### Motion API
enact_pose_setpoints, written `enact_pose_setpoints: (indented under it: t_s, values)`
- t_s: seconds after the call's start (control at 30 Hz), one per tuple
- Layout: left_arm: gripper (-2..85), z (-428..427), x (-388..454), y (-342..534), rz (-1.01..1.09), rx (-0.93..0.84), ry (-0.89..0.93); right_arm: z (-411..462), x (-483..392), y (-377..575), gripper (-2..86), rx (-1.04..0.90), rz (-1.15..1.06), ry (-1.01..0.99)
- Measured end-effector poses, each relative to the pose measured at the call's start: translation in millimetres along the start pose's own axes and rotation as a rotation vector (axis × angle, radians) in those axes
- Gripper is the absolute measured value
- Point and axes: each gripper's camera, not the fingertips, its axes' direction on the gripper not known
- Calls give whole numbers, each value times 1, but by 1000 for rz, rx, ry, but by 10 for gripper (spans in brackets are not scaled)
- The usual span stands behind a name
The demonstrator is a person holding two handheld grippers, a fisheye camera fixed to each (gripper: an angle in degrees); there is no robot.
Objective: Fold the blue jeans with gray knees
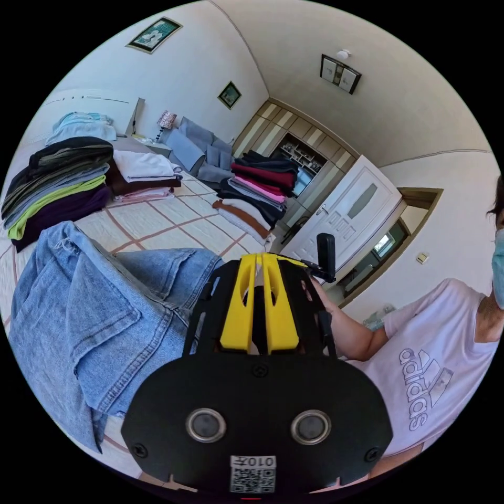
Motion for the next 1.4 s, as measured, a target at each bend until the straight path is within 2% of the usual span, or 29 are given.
enact_pose_setpoints:
  t_s: [0.07, 0.23, 0.3, 0.4, 0.47, 0.53, 0.63, 0.77, 0.9, 0.97, 1.03, 1.1, 1.2, 1.3, 1.4]
  values:
    - [44, -17, 10, 18, 38, 41, -59, 6, -6, -1, 87, -36, -42, -7]
    - [85, -56, 3, 115, -4, 62, -570, 12, -25, 4, 111, -53, -155, -23]
    - [101, -50, -14, 152, -95, 52, -587, 20, -33, 10, 118, -67, -195, -57]
    - [122, -1, -5, 191, -73, -39, -516, 39, -46, 17, 130, -133, -240, -89]
    - [133, 46, 22, 209, 51, -131, -594, 47, -65, 24, 154, -135, -333, -29]
    - [148, 115, 50, 238, 199, -289, -823, 53, -79, 30, 184, -129, -391, 43]
    - [156, 178, 63, 270, 317, -374, -1044, 64, -97, 42, 209, -177, -487, 84]
    - [150, 236, 63, 288, 472, -432, -1167, 71, -100, 46, 221, -266, -457, 63]
    - [118, 285, 61, 287, 595, -467, -1180, 55, -90, 39, 225, -225, -412, 47]
    - [101, 277, 67, 275, 556, -376, -1117, 42, -84, 35, 234, -199, -443, 129]
    - [78, 240, 64, 251, 386, -223, -902, 32, -78, 31, 241, -198, -483, 183]
    - [63, 207, 56, 236, 287, -134, -768, 24, -69, 25, 246, -196, -510, 219]
    - [44, 156, 59, 213, 228, -16, -655, 16, -55, 8, 241, -196, -528, 233]
    - [27, 124, 80, 192, 276, 14, -658, 7, -41, -17, 216, -155, -520, 215]
    - [16, 115, 77, 179, 263, 14, -710, -2, -35, -47, 92, -187, -551, 11]
